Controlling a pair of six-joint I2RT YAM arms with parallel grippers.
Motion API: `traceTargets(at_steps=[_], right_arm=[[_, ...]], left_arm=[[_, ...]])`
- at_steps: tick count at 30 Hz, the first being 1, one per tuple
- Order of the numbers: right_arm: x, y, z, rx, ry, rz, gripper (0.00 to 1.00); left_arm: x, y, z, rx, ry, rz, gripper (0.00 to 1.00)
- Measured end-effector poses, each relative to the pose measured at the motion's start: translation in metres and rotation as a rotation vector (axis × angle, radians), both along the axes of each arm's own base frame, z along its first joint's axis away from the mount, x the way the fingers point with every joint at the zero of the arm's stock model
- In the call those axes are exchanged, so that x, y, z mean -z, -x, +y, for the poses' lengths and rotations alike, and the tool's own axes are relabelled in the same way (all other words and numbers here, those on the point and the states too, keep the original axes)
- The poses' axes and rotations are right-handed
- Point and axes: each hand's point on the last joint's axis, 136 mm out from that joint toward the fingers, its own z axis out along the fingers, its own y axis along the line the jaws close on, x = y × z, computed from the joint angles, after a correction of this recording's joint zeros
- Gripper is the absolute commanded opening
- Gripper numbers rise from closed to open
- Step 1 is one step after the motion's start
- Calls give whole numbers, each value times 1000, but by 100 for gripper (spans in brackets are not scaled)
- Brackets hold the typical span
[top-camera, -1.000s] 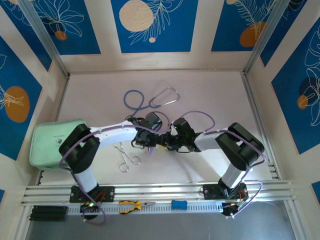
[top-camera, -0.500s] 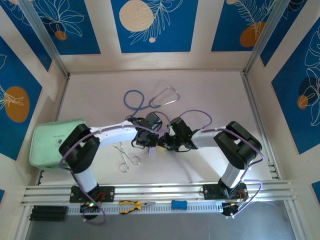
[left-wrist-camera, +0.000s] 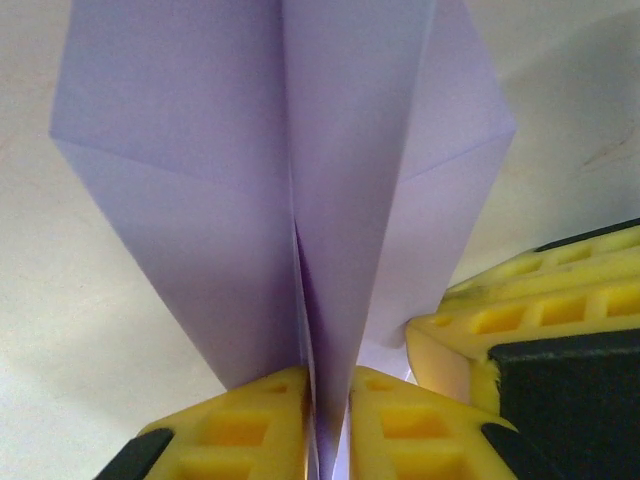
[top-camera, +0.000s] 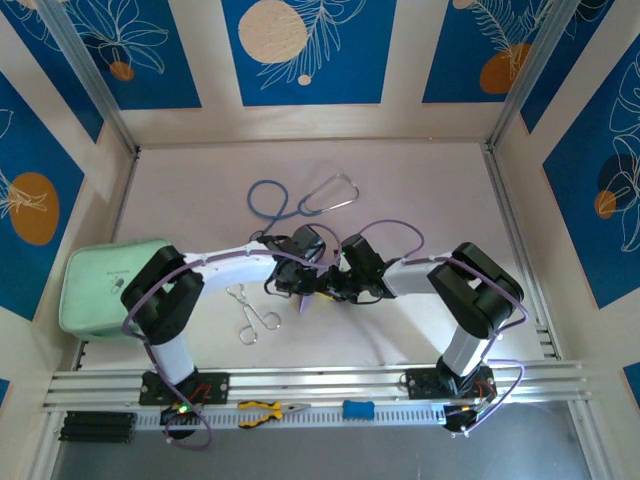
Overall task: Fold a paper plane with a square sheet of paper (pick it up from the middle)
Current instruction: Turn over a paper plane at the center of the table.
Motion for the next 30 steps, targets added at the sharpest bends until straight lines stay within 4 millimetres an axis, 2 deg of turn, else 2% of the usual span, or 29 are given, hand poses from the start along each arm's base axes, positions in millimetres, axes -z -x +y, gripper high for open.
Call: traceTargets(at_steps=[30], right_arm=[[0, -3, -2, 12, -9, 1, 13]], left_arm=[[8, -1, -1, -1, -8, 8, 18]])
